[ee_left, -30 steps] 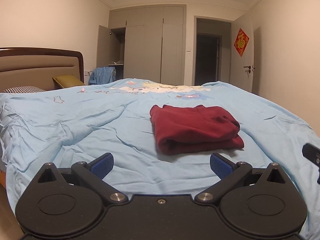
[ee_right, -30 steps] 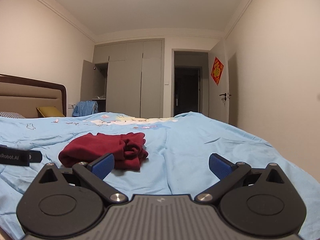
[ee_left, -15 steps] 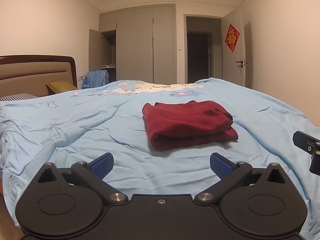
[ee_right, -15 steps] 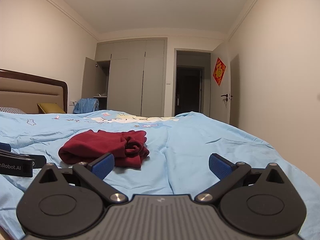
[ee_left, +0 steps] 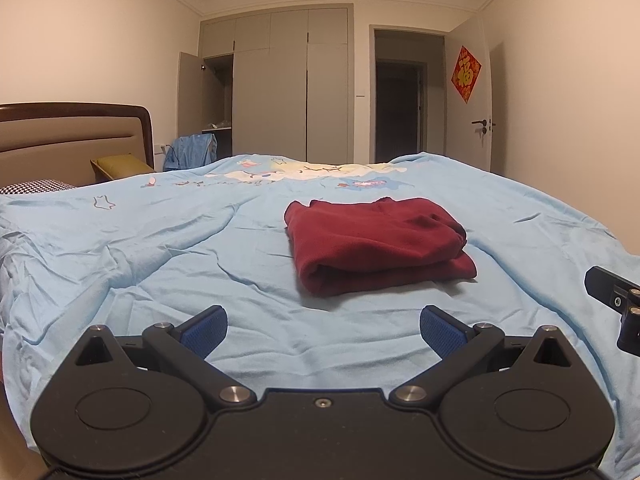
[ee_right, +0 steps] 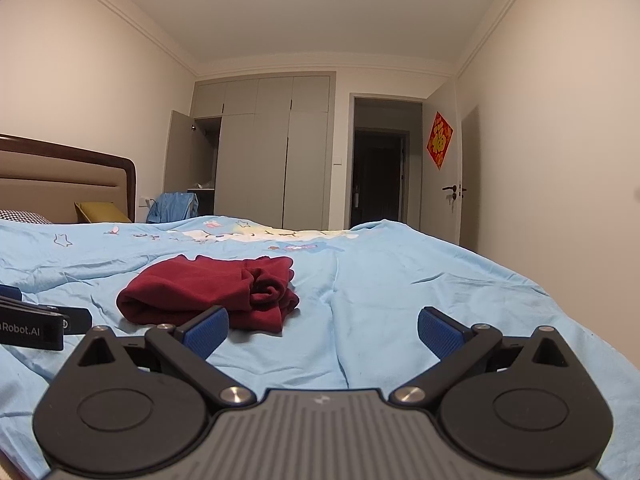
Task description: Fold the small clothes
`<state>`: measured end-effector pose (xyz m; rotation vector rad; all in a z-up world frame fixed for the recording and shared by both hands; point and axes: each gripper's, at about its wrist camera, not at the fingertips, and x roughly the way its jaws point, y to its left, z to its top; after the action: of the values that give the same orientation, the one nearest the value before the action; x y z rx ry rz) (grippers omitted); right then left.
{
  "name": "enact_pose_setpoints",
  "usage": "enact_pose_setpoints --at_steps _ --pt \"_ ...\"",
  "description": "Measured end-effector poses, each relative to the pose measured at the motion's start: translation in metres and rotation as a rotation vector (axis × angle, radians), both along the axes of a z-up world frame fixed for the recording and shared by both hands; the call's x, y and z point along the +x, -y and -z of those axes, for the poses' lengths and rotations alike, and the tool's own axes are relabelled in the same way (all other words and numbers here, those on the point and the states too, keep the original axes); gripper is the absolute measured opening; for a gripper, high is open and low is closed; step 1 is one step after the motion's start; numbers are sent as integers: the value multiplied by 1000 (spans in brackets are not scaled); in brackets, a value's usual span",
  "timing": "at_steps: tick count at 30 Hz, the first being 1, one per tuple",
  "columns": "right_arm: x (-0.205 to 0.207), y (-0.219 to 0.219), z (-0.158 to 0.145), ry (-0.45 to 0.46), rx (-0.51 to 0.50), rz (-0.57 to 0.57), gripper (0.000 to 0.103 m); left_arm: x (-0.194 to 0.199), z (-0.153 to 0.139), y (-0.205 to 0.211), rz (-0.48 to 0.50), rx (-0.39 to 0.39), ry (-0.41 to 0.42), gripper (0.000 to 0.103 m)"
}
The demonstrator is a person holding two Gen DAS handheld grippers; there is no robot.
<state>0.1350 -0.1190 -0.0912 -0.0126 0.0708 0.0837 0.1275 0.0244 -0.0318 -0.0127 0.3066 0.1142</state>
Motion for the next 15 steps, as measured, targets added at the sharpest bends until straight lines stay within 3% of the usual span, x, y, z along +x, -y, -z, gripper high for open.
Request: enact_pose_setpoints --at_steps 15 --pt "0 0 0 -1 -1 0 103 2 3 0 0 -5 -6 102"
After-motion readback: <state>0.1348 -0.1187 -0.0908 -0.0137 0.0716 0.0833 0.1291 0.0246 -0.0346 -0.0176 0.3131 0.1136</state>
